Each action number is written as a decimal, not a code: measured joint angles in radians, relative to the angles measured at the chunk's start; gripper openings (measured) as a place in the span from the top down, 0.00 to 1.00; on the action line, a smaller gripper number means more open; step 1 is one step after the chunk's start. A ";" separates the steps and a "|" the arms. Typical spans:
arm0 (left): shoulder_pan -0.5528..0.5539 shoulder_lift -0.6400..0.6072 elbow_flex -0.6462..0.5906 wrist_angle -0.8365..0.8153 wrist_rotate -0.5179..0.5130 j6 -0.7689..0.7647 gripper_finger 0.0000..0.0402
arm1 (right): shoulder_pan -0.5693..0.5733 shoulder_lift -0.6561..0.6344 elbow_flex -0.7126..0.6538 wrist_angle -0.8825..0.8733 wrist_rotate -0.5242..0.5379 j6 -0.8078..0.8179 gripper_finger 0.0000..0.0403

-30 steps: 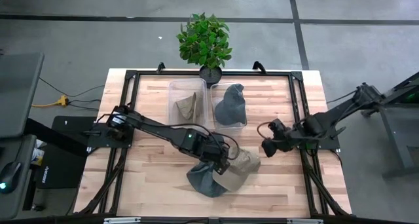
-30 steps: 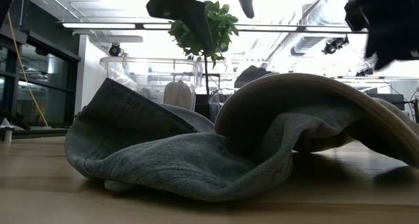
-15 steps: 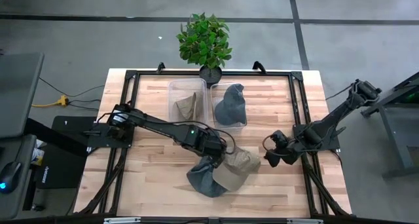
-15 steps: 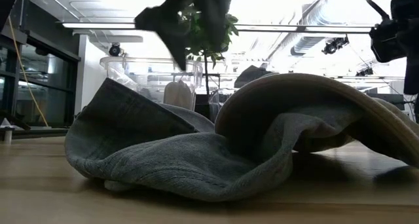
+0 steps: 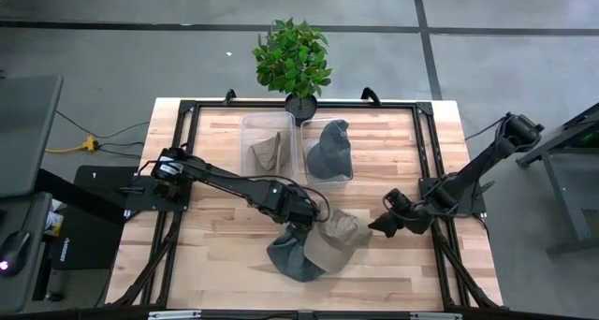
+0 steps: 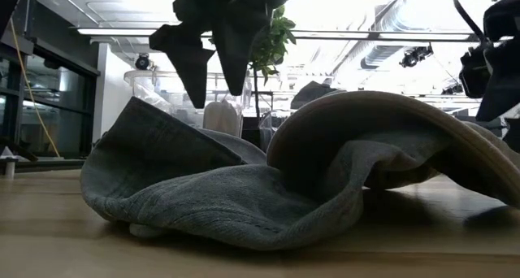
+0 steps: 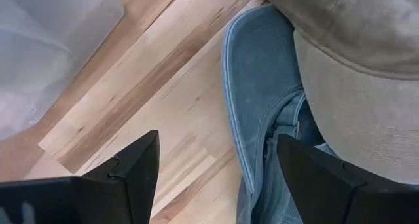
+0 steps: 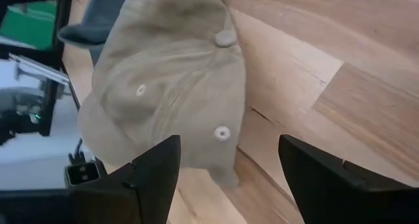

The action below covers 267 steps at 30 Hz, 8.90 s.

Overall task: Pick & Place hat
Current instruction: Put the brown cap into the left transparent bin

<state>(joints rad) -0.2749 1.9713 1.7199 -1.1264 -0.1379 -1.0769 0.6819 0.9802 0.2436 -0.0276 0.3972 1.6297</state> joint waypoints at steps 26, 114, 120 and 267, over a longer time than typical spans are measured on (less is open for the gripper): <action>0.026 -0.163 -0.001 -0.057 -0.081 0.026 0.34 | -0.074 0.235 -0.030 0.333 -0.073 0.036 0.37; 0.027 -0.163 0.000 -0.043 -0.032 0.033 0.34 | -0.283 0.543 0.137 0.755 -0.318 -0.275 0.99; 0.027 -0.163 0.000 -0.043 -0.021 0.033 0.34 | -0.283 0.542 0.137 0.797 -0.344 -0.285 0.99; 0.105 -0.299 0.001 0.756 0.421 0.414 0.34 | -0.244 0.140 0.779 -0.008 -0.704 -1.062 1.00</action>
<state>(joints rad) -0.1703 1.6718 1.7206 -0.3700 0.2827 -0.6630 0.4377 1.1202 1.0222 -0.0354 -0.3064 0.5674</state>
